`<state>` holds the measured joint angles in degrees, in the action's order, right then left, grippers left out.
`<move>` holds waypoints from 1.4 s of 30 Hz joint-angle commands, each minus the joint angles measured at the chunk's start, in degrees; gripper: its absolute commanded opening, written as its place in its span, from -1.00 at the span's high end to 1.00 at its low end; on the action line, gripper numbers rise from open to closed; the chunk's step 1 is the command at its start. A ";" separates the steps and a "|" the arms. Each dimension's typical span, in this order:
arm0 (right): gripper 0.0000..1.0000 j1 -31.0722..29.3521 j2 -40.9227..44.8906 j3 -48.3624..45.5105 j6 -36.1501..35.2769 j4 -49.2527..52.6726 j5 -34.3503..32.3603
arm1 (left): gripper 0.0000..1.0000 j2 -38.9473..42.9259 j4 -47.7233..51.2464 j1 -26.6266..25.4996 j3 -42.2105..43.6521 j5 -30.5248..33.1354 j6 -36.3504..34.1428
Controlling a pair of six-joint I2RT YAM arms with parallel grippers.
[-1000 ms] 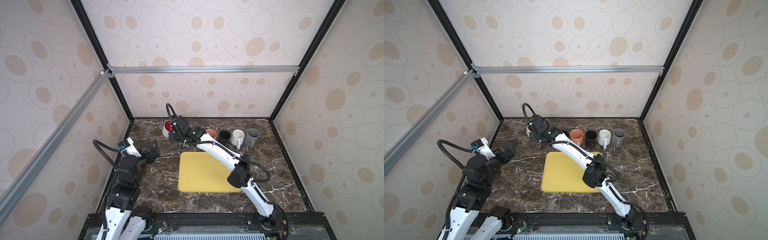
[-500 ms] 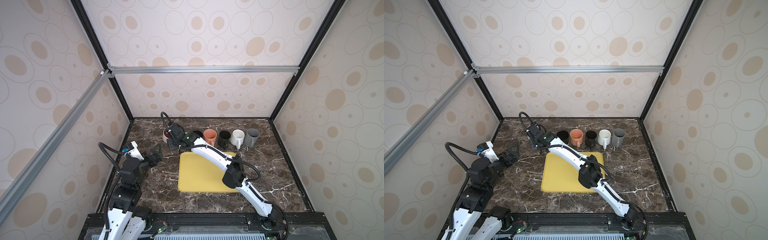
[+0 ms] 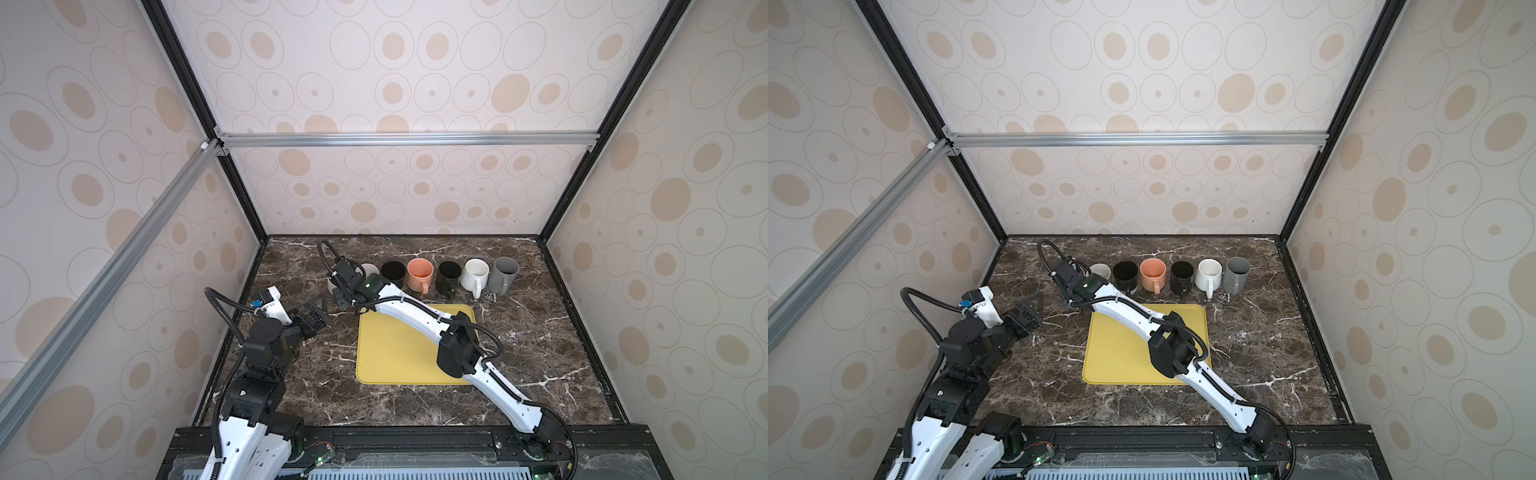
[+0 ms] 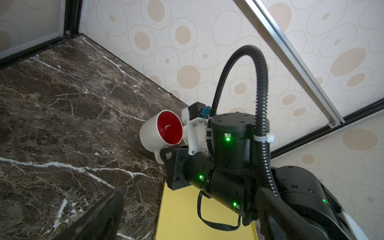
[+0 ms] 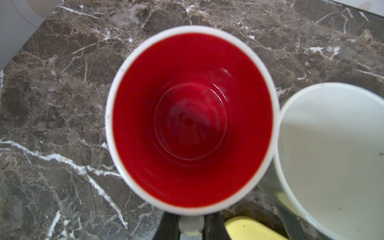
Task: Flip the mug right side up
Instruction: 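Lower the red-lined white mug onto the table at the end of the mug row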
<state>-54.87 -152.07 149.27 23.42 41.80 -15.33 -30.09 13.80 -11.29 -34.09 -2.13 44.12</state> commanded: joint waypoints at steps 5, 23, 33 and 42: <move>1.00 -0.51 -0.98 3.21 -0.71 -5.23 -2.76 | -1.00 -0.70 -2.38 0.46 0.34 -1.23 0.18; 0.99 0.10 -3.80 4.05 0.13 -4.19 -4.16 | -1.00 -1.50 -3.68 0.43 1.65 -1.81 0.07; 0.67 0.15 -3.32 4.19 -0.05 -3.35 -6.45 | -1.00 -1.42 -3.62 0.39 2.27 -2.02 0.19; 0.55 0.14 -3.76 4.14 0.64 -2.84 -5.81 | -1.00 -0.91 -3.24 0.39 2.39 -1.99 0.08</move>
<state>-54.68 -155.70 150.87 23.31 39.86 -19.16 -31.64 11.25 -11.29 -31.83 -3.79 44.12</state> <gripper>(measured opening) 0.217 0.999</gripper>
